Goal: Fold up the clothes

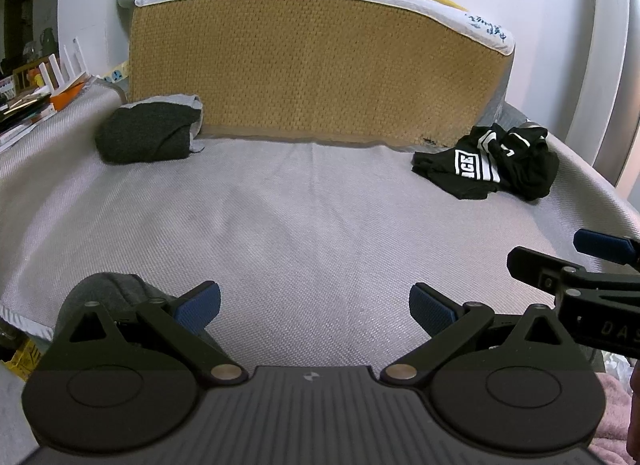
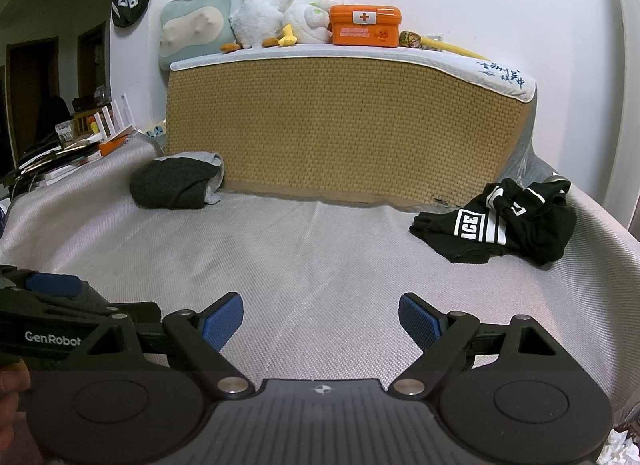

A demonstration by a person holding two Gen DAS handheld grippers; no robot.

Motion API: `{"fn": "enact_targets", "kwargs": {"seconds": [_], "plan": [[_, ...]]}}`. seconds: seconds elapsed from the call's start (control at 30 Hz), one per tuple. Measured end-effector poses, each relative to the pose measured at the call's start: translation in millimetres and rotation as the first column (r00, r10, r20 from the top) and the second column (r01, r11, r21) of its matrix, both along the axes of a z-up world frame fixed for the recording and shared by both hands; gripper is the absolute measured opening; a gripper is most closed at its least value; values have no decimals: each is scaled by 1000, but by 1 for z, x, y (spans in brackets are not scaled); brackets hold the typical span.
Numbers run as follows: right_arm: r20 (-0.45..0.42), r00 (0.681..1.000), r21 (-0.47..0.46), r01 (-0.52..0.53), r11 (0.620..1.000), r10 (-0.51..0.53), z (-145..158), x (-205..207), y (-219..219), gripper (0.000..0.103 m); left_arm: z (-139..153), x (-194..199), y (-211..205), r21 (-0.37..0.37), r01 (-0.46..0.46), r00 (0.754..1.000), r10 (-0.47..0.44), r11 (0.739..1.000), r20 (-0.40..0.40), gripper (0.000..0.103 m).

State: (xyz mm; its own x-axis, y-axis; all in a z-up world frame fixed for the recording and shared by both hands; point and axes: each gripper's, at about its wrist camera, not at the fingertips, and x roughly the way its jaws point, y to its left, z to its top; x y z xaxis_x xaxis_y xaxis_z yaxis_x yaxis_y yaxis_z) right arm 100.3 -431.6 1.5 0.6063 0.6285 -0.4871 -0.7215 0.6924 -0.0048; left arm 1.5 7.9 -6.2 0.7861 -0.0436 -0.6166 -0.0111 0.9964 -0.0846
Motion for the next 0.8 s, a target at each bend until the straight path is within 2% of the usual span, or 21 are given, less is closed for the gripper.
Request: {"fn": "enact_targets", "kwargs": {"seconds": [0.1, 0.3, 0.47, 0.8], "plan": [[-15, 1000, -2, -3, 1000, 2, -1, 3, 4, 88, 0, 2, 4, -6, -10, 1000, 10, 1000, -1, 103], [27, 1000, 25, -9, 1000, 8, 7, -3, 4, 88, -1, 8, 3, -4, -15, 1000, 15, 1000, -3, 103], [-4, 1000, 32, 2, 999, -2, 4, 2, -2, 88, 4, 7, -3, 6, -6, 1000, 6, 1000, 11, 103], [-1, 999, 59, 41, 997, -41, 6, 17, -18, 88, 3, 18, -12, 9, -3, 1000, 3, 1000, 8, 103]]}}
